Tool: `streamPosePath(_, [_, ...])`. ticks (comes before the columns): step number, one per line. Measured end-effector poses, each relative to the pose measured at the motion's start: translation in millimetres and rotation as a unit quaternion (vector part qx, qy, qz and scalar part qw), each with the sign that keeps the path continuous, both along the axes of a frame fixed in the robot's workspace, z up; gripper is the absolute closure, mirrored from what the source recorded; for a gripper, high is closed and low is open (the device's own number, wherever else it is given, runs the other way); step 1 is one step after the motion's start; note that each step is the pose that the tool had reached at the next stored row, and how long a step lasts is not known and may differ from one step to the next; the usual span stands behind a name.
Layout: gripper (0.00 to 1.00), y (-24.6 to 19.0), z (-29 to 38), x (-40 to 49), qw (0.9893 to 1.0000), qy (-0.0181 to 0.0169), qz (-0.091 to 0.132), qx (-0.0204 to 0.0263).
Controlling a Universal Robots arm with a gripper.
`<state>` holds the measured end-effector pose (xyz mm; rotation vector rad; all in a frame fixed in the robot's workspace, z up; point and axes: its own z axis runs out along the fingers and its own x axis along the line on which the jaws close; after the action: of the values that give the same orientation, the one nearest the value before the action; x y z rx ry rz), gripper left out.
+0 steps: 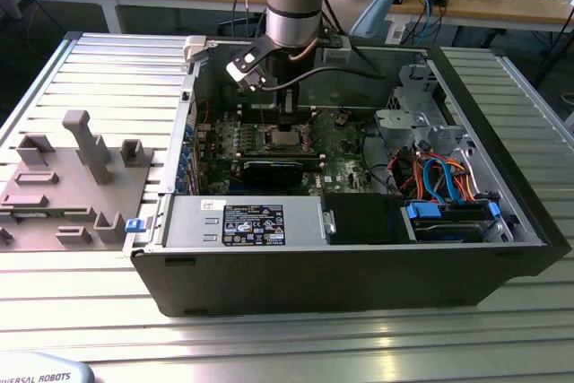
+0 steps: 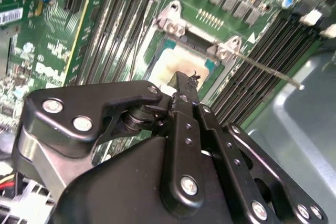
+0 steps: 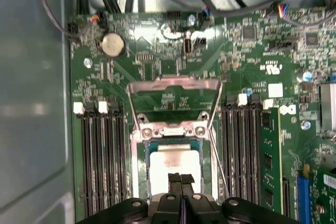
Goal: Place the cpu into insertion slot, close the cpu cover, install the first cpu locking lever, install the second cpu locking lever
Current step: 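Place the cpu into insertion slot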
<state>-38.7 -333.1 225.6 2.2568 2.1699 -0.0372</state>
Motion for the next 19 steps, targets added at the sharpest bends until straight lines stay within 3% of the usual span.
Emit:
streamPosePath(1, [0.89, 0.0, -0.4, 2.3, 1.0000, 0.0065, 0.000, -0.0009])
streamPosePath(2, [0.89, 0.0, -0.9, 3.9, 1.0000, 0.0086, 0.001, -0.0018])
streamPosePath(8, [0.89, 0.0, -2.7, 8.8, 0.9988, 0.0090, 0.047, -0.0029])
streamPosePath(15, [0.89, 0.0, 4.6, 11.6, 0.9988, 0.0090, 0.049, -0.0027])
streamPosePath(19, [0.89, 0.0, 14.8, 11.7, 0.9988, 0.0090, 0.049, -0.0027])
